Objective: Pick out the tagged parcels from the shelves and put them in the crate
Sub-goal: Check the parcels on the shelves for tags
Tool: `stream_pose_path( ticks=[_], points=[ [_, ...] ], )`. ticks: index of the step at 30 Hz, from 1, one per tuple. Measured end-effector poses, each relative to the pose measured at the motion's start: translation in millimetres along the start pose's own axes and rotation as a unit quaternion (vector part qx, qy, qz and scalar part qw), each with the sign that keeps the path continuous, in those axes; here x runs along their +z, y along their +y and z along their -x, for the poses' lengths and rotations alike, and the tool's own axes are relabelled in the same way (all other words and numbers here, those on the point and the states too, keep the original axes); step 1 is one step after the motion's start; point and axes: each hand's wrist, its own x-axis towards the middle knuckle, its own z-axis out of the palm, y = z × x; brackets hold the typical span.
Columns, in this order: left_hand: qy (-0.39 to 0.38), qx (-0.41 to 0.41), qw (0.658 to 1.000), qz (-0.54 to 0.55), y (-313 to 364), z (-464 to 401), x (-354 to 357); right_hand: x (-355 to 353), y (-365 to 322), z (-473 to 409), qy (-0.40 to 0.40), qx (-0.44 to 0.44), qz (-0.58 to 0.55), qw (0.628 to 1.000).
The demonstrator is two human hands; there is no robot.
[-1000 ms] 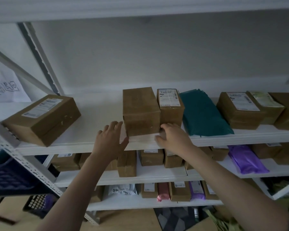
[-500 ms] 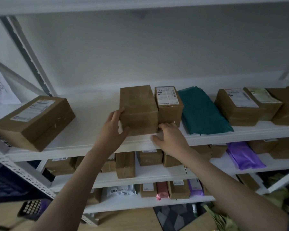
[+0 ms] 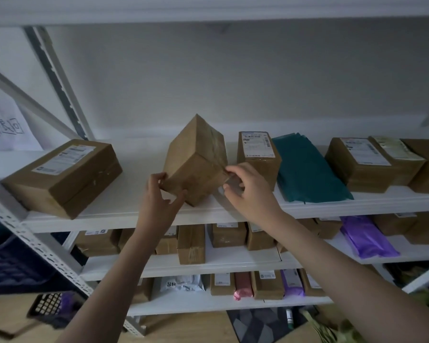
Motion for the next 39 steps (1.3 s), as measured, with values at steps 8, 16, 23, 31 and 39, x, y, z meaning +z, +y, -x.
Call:
stream_pose_path(
  ticks=[8, 16, 23, 31, 39],
  points=[
    [-0.067, 0.024, 0.981, -0.179, -5.0, -18.8, -35.2, 29.9, 1.8, -17.4, -0.127, 0.084, 0.057, 0.987],
    [-0.090, 0.146, 0.962, -0.212, 17.0, -41.0, -49.9, 51.9, -3.2, -22.4, -0.147, 0.051, 0.139, 0.978],
    [-0.015, 0.093, 0.991, -0.097, -6.3, -34.7, -66.9, 68.0, -0.8, -28.4, -0.202, 0.087, 0.139, 0.966],
    [-0.007, 0.003, 0.996, -0.084, -29.6, -37.3, -88.3, 76.6, -37.6, -45.7, -0.177, 0.076, -0.081, 0.978],
    [-0.059, 0.031, 0.996, -0.054, -35.9, -19.7, -53.0, 64.9, -30.5, -32.8, -0.105, 0.031, 0.032, 0.994]
  ],
)
